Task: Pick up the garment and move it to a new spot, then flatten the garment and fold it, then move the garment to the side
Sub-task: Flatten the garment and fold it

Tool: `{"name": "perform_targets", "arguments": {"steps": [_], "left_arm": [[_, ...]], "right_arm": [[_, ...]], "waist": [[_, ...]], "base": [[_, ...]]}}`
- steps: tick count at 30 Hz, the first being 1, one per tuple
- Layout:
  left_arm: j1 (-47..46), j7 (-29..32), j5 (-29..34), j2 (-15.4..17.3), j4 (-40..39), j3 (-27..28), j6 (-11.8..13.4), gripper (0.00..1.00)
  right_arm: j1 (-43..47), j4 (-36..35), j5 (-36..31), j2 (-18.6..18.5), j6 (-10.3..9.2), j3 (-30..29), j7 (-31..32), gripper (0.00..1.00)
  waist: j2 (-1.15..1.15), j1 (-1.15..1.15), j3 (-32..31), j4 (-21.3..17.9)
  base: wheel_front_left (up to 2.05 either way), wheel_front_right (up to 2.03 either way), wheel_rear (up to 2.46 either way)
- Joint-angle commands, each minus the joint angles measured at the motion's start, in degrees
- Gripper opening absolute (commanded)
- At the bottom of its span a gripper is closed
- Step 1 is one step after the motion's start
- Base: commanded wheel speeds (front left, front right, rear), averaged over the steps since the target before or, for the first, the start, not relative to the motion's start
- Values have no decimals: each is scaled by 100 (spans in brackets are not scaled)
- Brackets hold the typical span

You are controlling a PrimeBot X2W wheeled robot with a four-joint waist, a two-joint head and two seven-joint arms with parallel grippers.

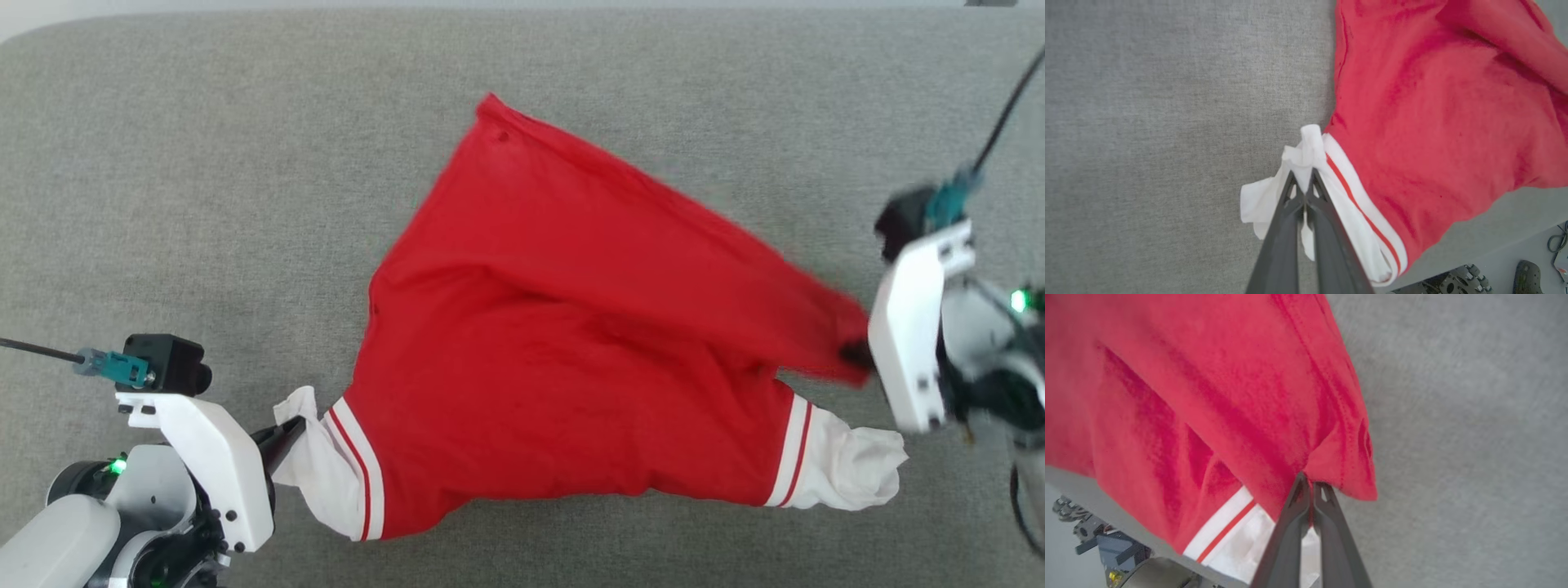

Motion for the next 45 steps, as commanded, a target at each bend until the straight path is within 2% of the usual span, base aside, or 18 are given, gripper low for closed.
{"name": "perform_targets", "arguments": {"steps": [1, 6, 9, 11, 12, 13, 14, 19, 26, 31, 37, 45], "left_arm": [[86, 4, -16, -2, -19, 18, 32, 0], [85, -23, -22, -28, -44, 5, 27, 0], [70, -36, -37, -43, -37, 5, 7, 0], [43, -42, -29, -61, -22, -4, -14, 0], [33, -48, -25, -65, -1, -9, -22, 0], [19, -51, -17, -79, 11, -18, -32, 0], [7, -56, -9, -95, 29, -29, -44, 0], [-9, -60, 14, -145, 70, -73, -74, 0], [-31, -50, 61, -231, 109, -168, -116, 0], [-146, -9, 118, -344, 161, -256, -126, 0], [-402, 90, 208, -535, 267, -433, -283, 0], [-925, 232, 335, -882, 546, -676, -576, 0]], "right_arm": [[248, -216, 0, 36, -1, -88, 91, 0], [1275, -905, -203, 341, -1, -548, 271, 0], [1667, -966, -451, 568, -1, -659, 114, 0], [1795, -843, -643, 649, -1, -623, -202, 4], [1868, -721, -712, 689, -1, -602, -306, 14], [1891, -631, -773, 714, -1, -574, -422, 45], [1888, -568, -807, 764, -1, -587, -524, 100], [1766, -755, -848, 767, -2, -723, -598, 100], [1563, -1869, -933, 811, -1, -1082, -431, 100], [1061, -2187, -1160, 912, -1, -1026, -894, 100], [107, -1378, -1317, 799, -1, -433, -1795, 100], [-1233, 522, -1319, 670, -1, 321, -2670, 100]], "waist": [[0, 0, -13, -10], [0, 0, 1, 11], [0, 0, 29, 32], [0, 0, 51, 46], [0, 0, 52, 49], [0, 0, 52, 60], [0, 0, 48, 70], [0, 0, 14, 127], [0, 0, -58, 309], [0, 0, -61, 529], [0, 0, 8, 880], [0, 0, 185, 1472]], "base": [[0, 0, 0], [0, 0, 0], [0, 0, 0], [0, 0, 0], [0, 0, 0], [0, 0, 0], [0, 0, 0], [0, 0, 0], [0, 0, 0], [0, 0, 0], [0, 0, 0], [0, 0, 0]]}}
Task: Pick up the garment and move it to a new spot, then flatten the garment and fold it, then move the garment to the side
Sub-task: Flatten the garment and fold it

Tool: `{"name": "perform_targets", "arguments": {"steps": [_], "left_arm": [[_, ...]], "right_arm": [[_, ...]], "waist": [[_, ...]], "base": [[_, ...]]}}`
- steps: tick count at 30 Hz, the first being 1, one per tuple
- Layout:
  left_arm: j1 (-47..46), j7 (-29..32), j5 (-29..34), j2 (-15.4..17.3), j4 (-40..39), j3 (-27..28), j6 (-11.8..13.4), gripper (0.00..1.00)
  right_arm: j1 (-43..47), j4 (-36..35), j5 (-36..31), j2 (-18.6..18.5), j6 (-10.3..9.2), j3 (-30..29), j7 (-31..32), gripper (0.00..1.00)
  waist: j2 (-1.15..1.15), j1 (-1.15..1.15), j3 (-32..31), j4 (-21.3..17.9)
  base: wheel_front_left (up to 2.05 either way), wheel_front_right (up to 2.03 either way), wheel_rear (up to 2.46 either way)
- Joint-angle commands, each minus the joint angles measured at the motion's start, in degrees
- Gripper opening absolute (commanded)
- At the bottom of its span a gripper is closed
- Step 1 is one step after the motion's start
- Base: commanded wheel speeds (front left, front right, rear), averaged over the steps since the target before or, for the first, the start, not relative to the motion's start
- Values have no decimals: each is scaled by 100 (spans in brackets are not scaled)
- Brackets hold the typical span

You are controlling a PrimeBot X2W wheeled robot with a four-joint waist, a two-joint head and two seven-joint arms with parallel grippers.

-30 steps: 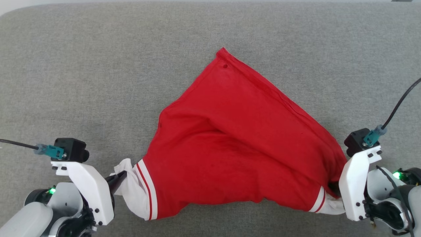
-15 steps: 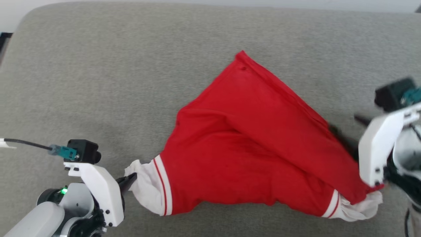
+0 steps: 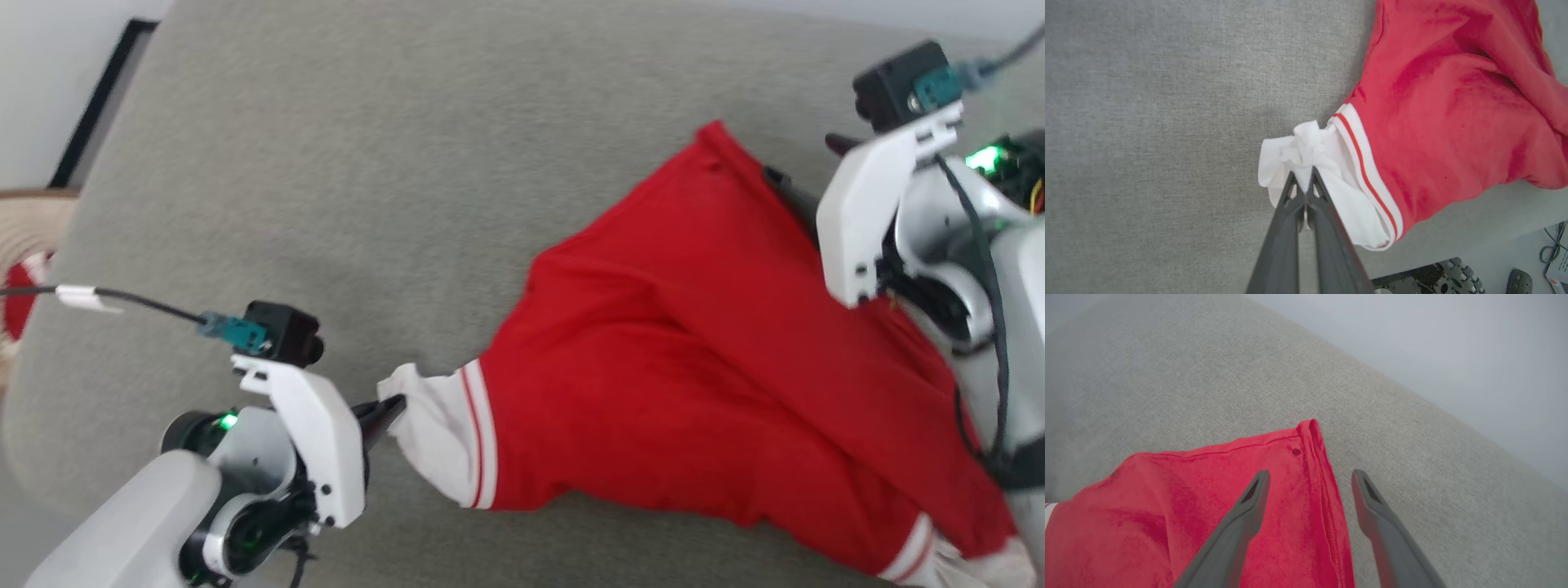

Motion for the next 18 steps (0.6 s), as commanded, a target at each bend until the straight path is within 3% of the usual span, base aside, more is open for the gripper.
{"name": "perform_targets", "arguments": {"steps": [1, 11, 18], "left_arm": [[-161, 18, 42, -86, 63, -41, -68, 0], [-647, 24, 148, -544, 495, -281, -432, 0], [-808, -38, 135, -741, 793, -333, -601, 0]], "right_arm": [[-280, 393, 56, -33, 0, 109, -119, 100], [-1555, 2797, 417, -365, 0, 1179, -169, 100], [-1493, 4060, 936, -282, 2, 2150, 375, 100]], "waist": [[0, 0, 128, 257], [0, 0, 447, 872], [0, 0, 538, 990]], "base": [[0, 0, 0], [0, 0, 0], [0, 0, 0]]}}
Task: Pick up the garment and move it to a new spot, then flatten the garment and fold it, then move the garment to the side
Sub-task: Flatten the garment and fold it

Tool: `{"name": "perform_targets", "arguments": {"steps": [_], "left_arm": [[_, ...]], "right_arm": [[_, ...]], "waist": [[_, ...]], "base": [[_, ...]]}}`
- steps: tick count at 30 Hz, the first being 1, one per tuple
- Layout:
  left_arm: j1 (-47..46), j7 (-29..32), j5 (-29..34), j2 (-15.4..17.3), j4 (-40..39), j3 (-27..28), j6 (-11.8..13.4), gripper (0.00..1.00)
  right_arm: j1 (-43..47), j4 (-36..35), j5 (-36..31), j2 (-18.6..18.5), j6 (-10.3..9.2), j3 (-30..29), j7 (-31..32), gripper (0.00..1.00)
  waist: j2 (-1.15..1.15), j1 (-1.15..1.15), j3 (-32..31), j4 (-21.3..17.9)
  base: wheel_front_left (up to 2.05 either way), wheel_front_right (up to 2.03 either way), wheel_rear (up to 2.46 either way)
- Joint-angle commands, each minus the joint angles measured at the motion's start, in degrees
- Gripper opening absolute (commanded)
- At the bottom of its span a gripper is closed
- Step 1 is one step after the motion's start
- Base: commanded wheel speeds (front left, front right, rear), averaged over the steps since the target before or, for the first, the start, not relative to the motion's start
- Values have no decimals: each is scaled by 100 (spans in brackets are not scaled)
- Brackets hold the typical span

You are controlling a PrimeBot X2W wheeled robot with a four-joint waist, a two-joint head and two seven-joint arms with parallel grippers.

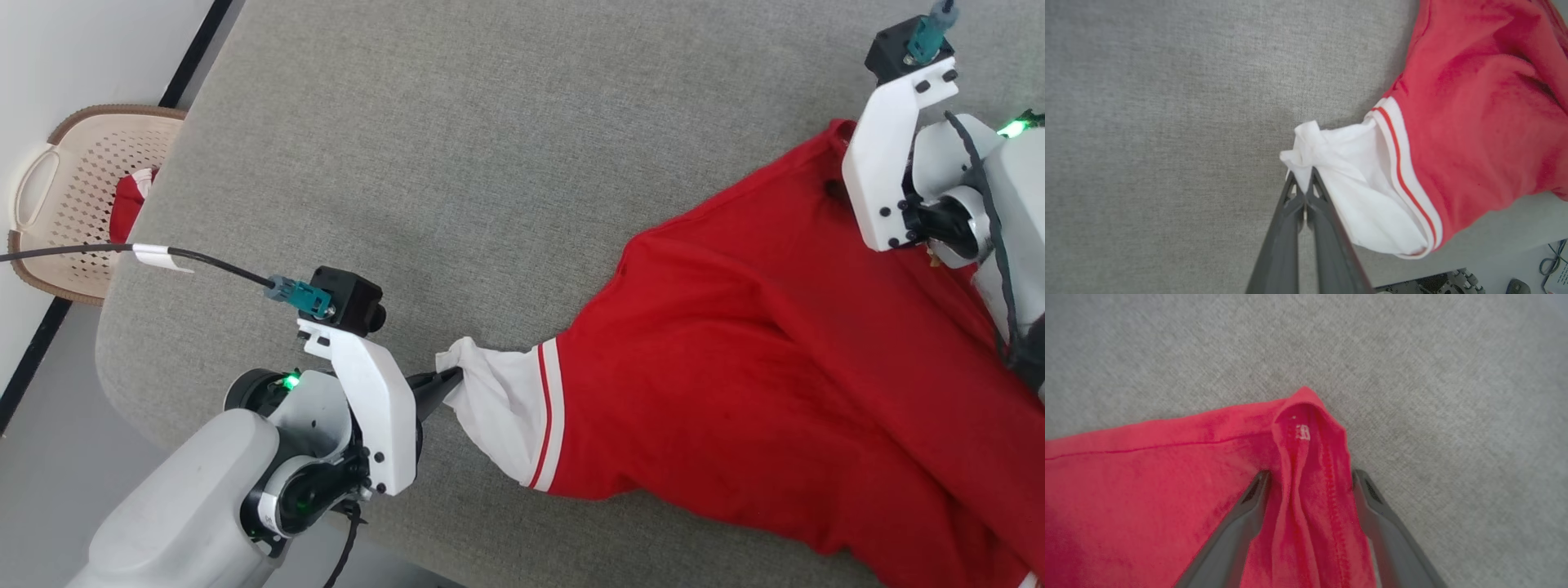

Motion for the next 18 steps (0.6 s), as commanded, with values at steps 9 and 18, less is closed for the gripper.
{"name": "perform_targets", "arguments": {"steps": [9, 18], "left_arm": [[-235, 20, -56, 67, 262, 95, -100, 0], [-633, 389, -133, 761, 281, 460, -37, 0]], "right_arm": [[131, 616, 590, -9, 14, 854, 297, 0], [-571, -189, 1035, -257, 1, 937, -390, 0]], "waist": [[0, 0, -62, -201], [0, 0, -405, -810]], "base": [[0, 0, 0], [0, 0, 0]]}}
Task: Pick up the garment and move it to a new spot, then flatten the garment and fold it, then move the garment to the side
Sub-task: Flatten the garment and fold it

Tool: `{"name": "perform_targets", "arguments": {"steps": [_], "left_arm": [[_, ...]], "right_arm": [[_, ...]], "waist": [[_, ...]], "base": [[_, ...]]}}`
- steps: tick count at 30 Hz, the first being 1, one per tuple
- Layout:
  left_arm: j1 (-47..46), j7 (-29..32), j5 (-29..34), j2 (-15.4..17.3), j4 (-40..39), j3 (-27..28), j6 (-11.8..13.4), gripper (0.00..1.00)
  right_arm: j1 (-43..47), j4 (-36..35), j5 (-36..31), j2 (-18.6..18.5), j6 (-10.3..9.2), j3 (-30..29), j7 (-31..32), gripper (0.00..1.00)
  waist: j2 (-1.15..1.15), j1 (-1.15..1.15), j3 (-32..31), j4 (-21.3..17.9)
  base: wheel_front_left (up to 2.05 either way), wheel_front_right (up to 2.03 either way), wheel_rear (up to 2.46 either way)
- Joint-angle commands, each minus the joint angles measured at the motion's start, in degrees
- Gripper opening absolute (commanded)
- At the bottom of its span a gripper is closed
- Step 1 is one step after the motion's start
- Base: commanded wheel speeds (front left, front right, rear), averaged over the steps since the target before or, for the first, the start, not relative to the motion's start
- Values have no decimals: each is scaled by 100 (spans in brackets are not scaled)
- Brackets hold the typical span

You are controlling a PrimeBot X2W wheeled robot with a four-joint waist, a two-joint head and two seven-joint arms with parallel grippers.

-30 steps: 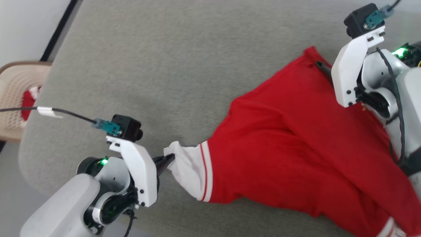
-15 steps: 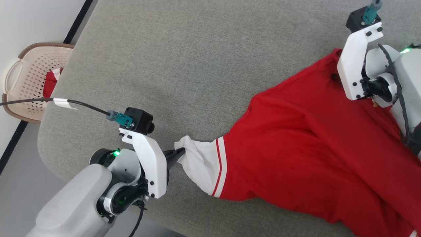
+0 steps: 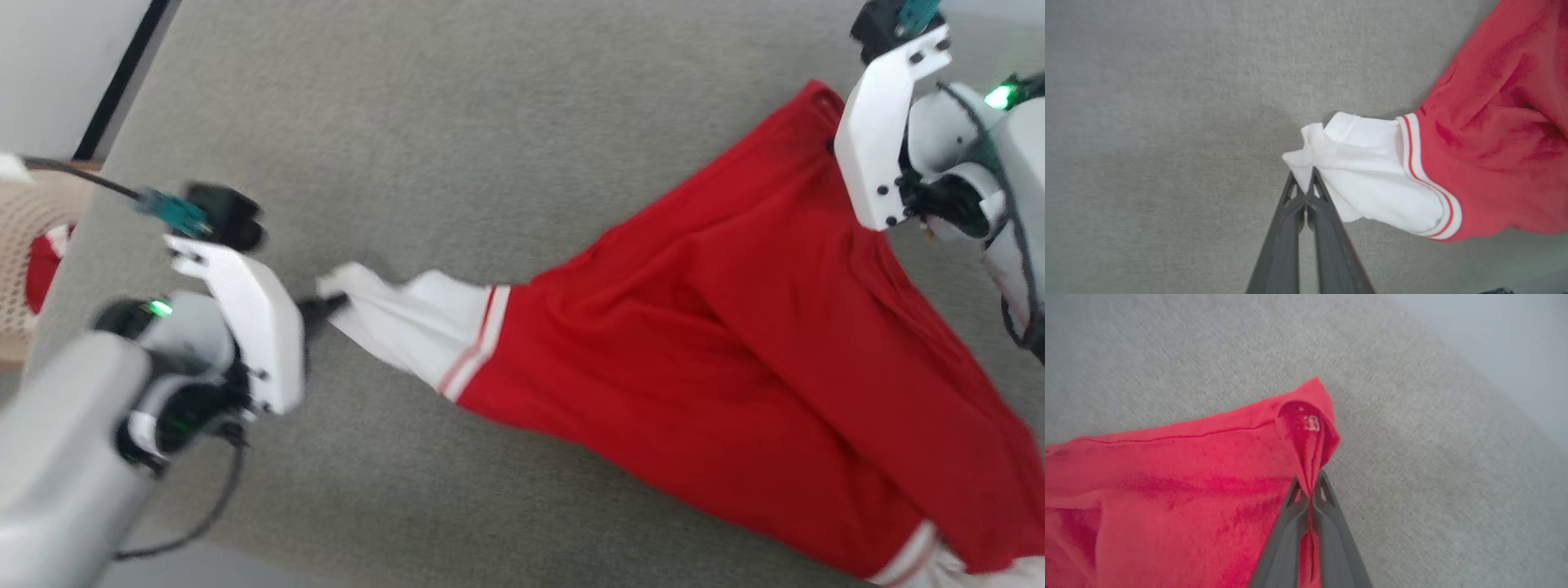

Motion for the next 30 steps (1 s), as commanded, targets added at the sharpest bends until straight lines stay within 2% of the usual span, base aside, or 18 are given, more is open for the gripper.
{"name": "perform_targets", "arguments": {"steps": [1, 7, 9, 13, 17, 22, 25, 26, 30], "left_arm": [[-133, 53, -29, 107, -8, 81, 29, 0], [-824, 616, 70, 689, -6, 313, 130, 0], [-1080, 720, 133, 754, 51, 349, 106, 0], [-1651, 738, 374, 714, 291, 341, -43, 0], [-2342, 528, 742, 486, 849, 258, -241, 0], [-3260, -306, 1350, 81, 1668, 206, -472, 0], [-3854, -1167, 1838, -111, 2149, 242, -498, 0], [-3854, -1167, 1838, -111, 2149, 242, -498, 0], [-4582, -2627, 2377, -370, 2739, 350, -428, 0]], "right_arm": [[-52, -86, 79, -18, -3, -19, -77, 0], [-7, -701, 251, -372, -3, -230, -276, 0], [4, -846, 244, -455, -3, -363, -317, 0], [-63, -998, 87, -481, -3, -668, -469, 0], [-219, -786, -293, -294, -3, -1076, -790, 0], [-633, -107, -1141, 103, -3, -1824, -1679, 0], [-942, 327, -1887, 385, -3, -2352, -2553, 0], [-942, 327, -1887, 385, -3, -2352, -2553, 0], [-1291, 723, -3008, 708, -4, -3196, -3862, 0]], "waist": [[0, 0, -168, -222], [0, 0, -469, -691], [0, 0, -527, -792], [0, 0, -601, -963], [0, 0, -620, -1090], [0, 0, -552, -1193], [0, 0, -483, -1229], [0, 0, -483, -1229], [0, 0, -408, -1242]], "base": [[0, 0, 0], [0, 0, 0], [0, 0, 0], [0, 0, 0], [0, 0, 0], [0, 0, 0], [0, 0, 0], [0, 0, 0], [0, 0, 0]]}}
